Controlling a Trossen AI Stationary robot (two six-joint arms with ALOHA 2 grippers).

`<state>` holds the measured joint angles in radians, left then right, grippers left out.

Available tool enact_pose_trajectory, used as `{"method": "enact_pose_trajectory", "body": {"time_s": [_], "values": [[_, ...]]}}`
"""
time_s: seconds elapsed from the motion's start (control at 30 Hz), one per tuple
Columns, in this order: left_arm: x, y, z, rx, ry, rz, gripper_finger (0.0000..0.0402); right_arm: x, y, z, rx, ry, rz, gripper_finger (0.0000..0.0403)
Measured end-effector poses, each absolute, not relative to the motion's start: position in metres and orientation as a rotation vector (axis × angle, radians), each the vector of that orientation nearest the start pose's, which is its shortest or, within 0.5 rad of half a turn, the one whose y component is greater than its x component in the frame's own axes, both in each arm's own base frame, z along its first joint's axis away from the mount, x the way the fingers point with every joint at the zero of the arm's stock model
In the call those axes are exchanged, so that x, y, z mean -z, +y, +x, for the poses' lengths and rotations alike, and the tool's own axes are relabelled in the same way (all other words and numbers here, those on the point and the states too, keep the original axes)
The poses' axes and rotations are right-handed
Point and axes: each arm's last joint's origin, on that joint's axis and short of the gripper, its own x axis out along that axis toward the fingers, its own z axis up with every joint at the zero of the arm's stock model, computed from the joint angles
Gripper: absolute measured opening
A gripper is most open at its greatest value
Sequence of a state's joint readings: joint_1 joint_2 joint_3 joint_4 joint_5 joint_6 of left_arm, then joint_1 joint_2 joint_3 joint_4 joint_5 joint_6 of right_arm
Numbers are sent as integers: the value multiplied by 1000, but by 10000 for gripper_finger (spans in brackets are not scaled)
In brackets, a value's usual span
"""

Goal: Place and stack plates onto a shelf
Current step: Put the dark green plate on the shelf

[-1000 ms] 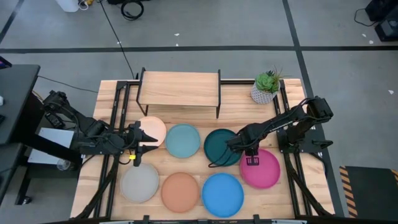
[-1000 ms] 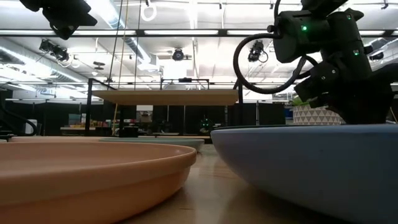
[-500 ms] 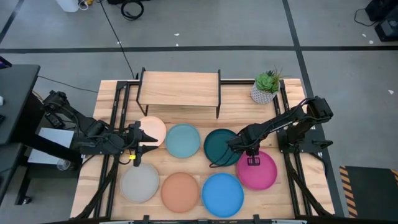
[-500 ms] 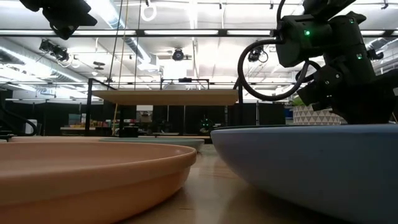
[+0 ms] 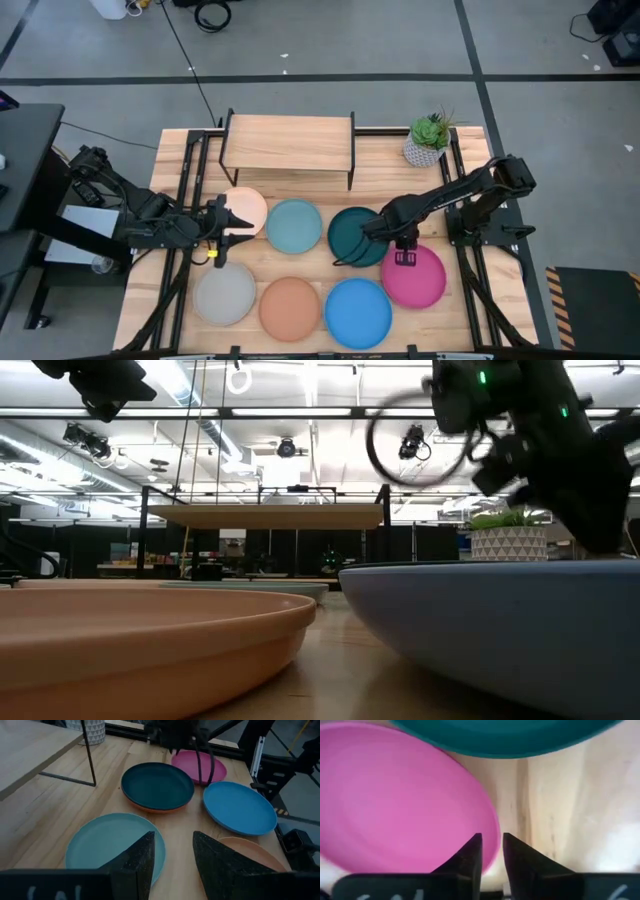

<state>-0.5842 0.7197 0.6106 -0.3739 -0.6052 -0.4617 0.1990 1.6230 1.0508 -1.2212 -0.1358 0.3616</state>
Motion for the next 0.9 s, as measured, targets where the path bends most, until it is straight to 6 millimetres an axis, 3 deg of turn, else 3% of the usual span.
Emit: {"method": "enact_pose_trajectory", "body": {"time_s": [0.13, 0.27, 0.37, 0.5, 0.67, 0.9], "values": [[-268, -70, 137, -104, 381, -119, 141, -222, 55, 251, 145, 1816, 135, 123], [-268, -70, 138, -149, 368, -59, 141, -250, 57, 259, 205, 1657, -12, 149], [-266, -71, 140, -162, 378, -29, 141, -262, 56, 260, 242, 1515, -91, 157], [-260, -74, 146, -167, 409, -6, 141, -270, 52, 261, 274, 1323, -58, 156], [-256, -82, 156, -150, 411, -16, 141, -264, 48, 256, 281, 1149, 43, 155], [-255, -85, 161, -136, 403, -12, 141, -219, 25, 255, 393, 1232, 177, 161]]}}
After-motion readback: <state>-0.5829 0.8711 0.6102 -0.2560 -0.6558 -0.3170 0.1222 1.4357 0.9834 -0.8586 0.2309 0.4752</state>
